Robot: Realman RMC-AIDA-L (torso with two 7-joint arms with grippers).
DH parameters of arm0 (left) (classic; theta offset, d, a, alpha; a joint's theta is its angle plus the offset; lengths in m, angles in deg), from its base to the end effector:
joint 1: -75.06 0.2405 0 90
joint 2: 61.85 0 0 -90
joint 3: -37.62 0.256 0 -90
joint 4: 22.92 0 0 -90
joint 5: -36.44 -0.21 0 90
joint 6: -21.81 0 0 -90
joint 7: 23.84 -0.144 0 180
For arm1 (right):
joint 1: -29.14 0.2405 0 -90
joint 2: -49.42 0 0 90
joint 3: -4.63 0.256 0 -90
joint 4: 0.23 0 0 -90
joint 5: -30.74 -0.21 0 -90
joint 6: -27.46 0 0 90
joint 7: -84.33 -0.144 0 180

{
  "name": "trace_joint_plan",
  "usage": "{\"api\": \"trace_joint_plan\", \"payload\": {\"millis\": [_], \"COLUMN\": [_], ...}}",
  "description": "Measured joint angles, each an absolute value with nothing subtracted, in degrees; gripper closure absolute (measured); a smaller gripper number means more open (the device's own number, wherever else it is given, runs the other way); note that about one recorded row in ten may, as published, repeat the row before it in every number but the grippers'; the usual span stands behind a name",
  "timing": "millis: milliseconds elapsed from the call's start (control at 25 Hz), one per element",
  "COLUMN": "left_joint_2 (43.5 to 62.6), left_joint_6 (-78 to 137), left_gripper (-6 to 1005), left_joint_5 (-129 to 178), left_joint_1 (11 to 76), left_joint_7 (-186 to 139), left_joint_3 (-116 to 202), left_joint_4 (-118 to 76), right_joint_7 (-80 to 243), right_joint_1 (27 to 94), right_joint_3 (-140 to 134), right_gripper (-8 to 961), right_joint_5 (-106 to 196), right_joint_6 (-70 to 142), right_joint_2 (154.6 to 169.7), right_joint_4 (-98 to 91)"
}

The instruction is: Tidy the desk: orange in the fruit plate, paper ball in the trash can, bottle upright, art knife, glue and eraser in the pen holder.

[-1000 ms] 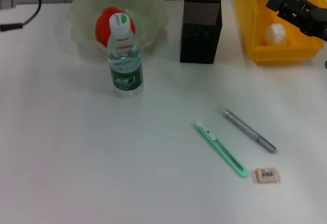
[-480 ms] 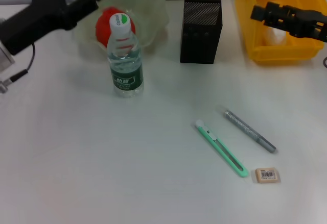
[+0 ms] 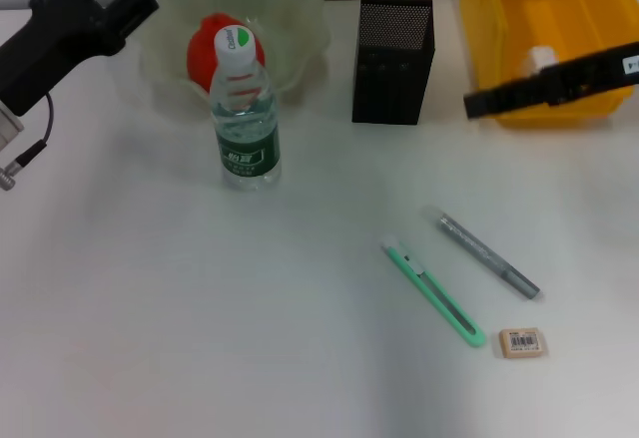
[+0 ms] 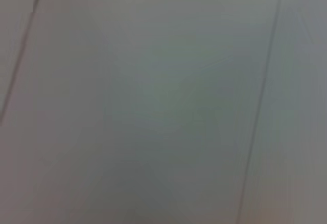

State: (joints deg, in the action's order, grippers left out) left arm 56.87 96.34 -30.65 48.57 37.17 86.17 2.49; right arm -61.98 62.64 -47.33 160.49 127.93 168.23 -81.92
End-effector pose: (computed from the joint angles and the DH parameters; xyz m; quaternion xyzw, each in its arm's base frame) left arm -0.2722 0.3603 0.0270 -0.7888 -0.2391 -0.4327 0.3652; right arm 0.1689 0.3517 0.0772 -0.8906 0.4293 0.0698 0.1326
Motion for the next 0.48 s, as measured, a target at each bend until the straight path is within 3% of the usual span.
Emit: {"api": "trace_joint_plan", "payload": {"millis": [480], "left_joint_2": [56.9], "left_joint_6": [93.91], "left_gripper": [368], "left_joint_5": [-27.48], "left_joint_1": [47.71], "left_joint_7": [32.07], "left_joint_3": [86.14], "left_joint_4": [-1.16], "right_joint_7": [-78.01], "right_joint_1": [71.97], "right_joint_3": [-75.18], "right_gripper": [224], "right_joint_5": [177.61], "right_joint_6": [131.27], "right_joint_2": [168.79], "right_joint_4": [-83.15]}}
